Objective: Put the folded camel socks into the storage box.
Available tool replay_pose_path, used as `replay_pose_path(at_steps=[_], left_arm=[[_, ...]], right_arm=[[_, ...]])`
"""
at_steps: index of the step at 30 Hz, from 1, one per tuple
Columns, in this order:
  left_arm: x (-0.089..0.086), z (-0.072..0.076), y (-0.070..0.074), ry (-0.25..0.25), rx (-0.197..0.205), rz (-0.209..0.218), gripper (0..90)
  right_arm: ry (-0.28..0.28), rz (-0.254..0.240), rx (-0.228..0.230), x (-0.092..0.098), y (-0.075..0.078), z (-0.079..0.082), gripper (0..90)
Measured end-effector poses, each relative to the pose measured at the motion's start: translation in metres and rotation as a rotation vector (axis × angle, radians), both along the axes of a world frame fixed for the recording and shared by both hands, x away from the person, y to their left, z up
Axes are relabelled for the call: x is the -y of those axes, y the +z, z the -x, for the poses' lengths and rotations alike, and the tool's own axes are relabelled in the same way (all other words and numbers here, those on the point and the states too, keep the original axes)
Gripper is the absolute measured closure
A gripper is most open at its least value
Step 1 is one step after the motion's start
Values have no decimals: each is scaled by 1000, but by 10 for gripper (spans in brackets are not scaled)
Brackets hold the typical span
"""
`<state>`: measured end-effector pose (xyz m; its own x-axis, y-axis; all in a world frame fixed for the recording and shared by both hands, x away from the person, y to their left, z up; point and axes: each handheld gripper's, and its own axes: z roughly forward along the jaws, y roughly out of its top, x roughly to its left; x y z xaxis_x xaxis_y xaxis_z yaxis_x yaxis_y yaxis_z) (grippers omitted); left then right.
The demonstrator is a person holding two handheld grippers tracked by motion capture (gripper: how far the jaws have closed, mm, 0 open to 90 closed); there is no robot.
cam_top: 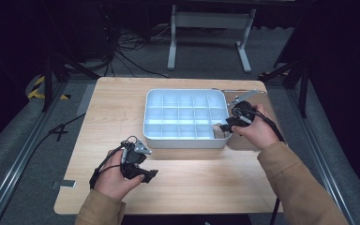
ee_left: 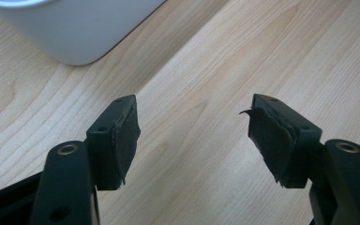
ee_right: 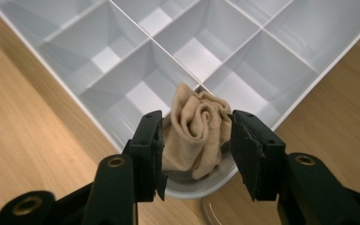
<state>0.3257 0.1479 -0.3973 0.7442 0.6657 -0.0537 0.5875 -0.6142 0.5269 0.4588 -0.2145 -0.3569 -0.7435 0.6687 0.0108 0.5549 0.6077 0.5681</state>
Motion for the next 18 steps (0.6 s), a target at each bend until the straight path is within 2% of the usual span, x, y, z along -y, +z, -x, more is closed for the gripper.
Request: replay_pose_path(at_steps=[3, 7, 14, 18], left_arm=[[0, 1, 0, 1, -9, 8, 343], [0, 2, 1, 0, -7, 8, 343], [1, 5, 7, -21, 38, 37, 347], [2, 6, 8, -25, 31, 45, 347]], right_arm=[[22, -42, 35, 5, 8, 9, 536], [54, -73, 62, 10, 14, 21, 512], [125, -131, 70, 19, 15, 41, 469], [133, -160, 89, 24, 14, 49, 459]])
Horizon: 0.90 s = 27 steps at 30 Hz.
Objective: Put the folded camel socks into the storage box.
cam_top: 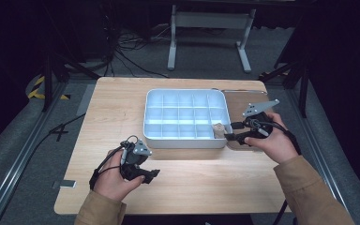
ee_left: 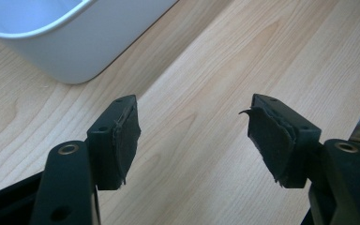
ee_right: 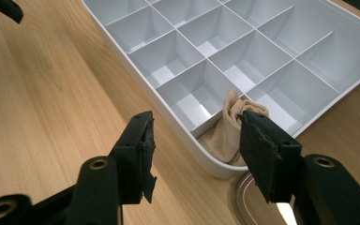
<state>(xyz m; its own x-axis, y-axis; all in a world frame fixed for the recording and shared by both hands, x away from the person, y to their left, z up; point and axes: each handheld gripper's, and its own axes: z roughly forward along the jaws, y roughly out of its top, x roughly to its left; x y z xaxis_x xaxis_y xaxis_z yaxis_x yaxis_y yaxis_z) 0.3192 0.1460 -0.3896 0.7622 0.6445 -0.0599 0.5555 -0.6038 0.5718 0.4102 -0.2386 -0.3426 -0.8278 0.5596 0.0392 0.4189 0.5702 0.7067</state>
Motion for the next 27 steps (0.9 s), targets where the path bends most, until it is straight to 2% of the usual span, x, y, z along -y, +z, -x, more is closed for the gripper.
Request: replay_pose_path(at_steps=[1, 3, 4, 6, 9, 12, 16, 19, 22, 24, 27], left_arm=[[0, 0, 0, -3, 4, -2, 347], [-1, -1, -1, -8, 3, -3, 347], [-1, 0, 0, -5, 8, -2, 348], [-1, 0, 0, -4, 16, 10, 356], [-1, 0, 2, -11, 15, 4, 360], [0, 0, 1, -8, 14, 6, 360], [0, 0, 0, -6, 16, 3, 359], [-1, 1, 0, -2, 10, -5, 358], [-1, 0, -1, 2, 9, -6, 357], [-1, 0, -2, 0, 4, -11, 357], [0, 0, -1, -5, 4, -16, 356]], right_arm=[[5, -16, 6, 4, -1, 6, 448], [8, -22, 7, 6, -1, 9, 445], [9, -34, -3, 9, -2, 15, 417], [9, -35, -16, 10, -2, 17, 415], [22, -33, -6, 10, -7, 28, 398], [31, -34, -17, 8, -13, 37, 369], [45, -90, -34, 7, -25, 43, 334], [46, -96, -50, 5, -34, 46, 316], [56, -110, -47, 5, -45, 48, 307], [58, -122, -67, 5, -55, 47, 306], [62, -100, -74, 5, -69, 47, 302]])
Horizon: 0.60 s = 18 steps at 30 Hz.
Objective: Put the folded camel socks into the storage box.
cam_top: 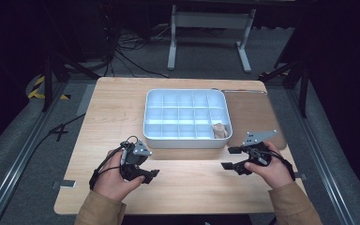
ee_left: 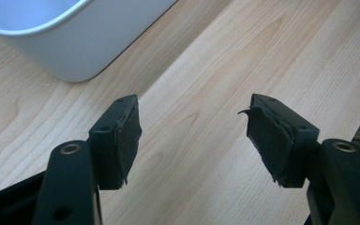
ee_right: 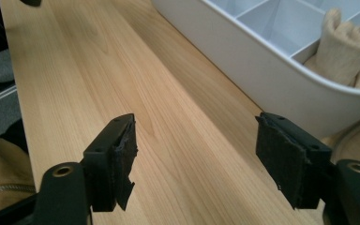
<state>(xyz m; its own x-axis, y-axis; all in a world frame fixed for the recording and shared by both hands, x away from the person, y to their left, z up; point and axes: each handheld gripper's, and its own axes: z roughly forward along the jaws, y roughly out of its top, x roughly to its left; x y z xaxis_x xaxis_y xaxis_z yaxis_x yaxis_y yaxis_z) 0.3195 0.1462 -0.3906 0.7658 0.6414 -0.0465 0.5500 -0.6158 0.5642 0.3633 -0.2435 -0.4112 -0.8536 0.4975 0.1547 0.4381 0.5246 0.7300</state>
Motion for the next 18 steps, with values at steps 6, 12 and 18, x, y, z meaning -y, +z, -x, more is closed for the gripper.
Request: replay_pose_path(at_steps=[6, 12, 18], left_arm=[[0, 0, -3, 7, 1, -5, 353], [2, -1, -4, -5, -12, -18, 349], [3, -3, -6, -12, -22, -23, 347]], right_arm=[[3, 17, 16, -1, -14, 2, 290], [-18, 55, 42, -4, -32, 7, 277], [-23, 82, 20, -8, -52, 10, 259]])
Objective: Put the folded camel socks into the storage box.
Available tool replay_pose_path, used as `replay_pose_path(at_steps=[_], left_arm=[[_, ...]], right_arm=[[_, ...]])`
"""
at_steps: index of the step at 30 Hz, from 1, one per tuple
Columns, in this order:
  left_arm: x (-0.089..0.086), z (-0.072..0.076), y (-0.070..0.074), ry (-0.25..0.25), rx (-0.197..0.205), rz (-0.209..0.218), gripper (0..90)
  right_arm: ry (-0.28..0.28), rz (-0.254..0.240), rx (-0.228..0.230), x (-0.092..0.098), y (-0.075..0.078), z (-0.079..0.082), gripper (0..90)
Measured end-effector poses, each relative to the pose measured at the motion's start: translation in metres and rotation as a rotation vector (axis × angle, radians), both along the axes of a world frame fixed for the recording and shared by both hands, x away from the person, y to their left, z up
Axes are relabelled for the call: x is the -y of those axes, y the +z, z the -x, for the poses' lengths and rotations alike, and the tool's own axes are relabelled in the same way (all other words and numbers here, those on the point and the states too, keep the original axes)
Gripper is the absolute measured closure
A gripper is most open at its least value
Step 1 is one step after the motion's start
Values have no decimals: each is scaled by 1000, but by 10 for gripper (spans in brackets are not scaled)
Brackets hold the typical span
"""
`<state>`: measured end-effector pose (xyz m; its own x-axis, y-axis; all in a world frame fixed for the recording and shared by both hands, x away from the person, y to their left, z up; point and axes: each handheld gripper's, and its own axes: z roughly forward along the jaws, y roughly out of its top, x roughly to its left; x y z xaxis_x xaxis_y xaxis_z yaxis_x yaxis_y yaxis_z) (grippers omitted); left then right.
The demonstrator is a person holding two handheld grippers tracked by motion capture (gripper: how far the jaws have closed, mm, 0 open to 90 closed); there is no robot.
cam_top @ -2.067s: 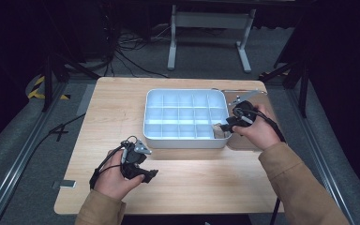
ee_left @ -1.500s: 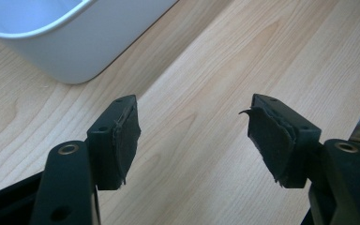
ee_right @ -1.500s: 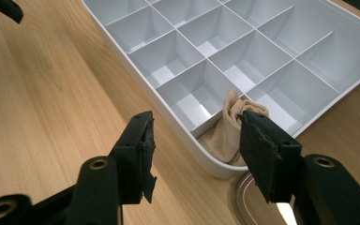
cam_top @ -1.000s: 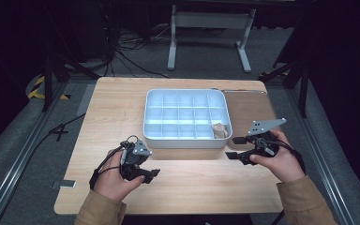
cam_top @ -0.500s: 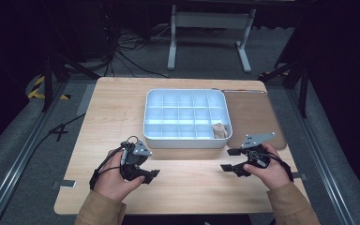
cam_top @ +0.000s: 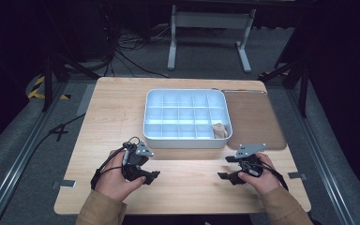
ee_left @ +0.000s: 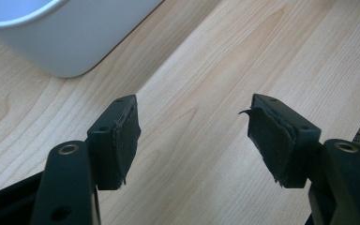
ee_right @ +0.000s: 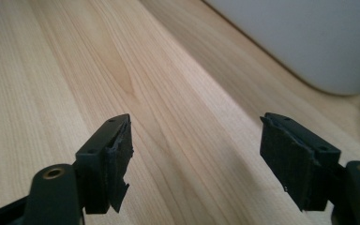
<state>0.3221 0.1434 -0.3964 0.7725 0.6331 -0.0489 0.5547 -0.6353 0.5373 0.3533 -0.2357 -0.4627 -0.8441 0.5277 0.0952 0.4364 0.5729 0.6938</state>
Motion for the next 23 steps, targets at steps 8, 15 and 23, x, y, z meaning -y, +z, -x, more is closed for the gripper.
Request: replay_pose_path(at_steps=[8, 15, 23], left_arm=[[2, -2, -5, -5, -11, -13, 342], [-1, -5, -13, -13, -21, -12, 324], [-3, -9, -24, -26, -50, -34, 298]], right_arm=[[21, 59, 38, -9, -13, 7, 230], [25, 54, 79, -11, -17, 11, 194], [-6, 4, 111, -12, -24, 14, 149]])
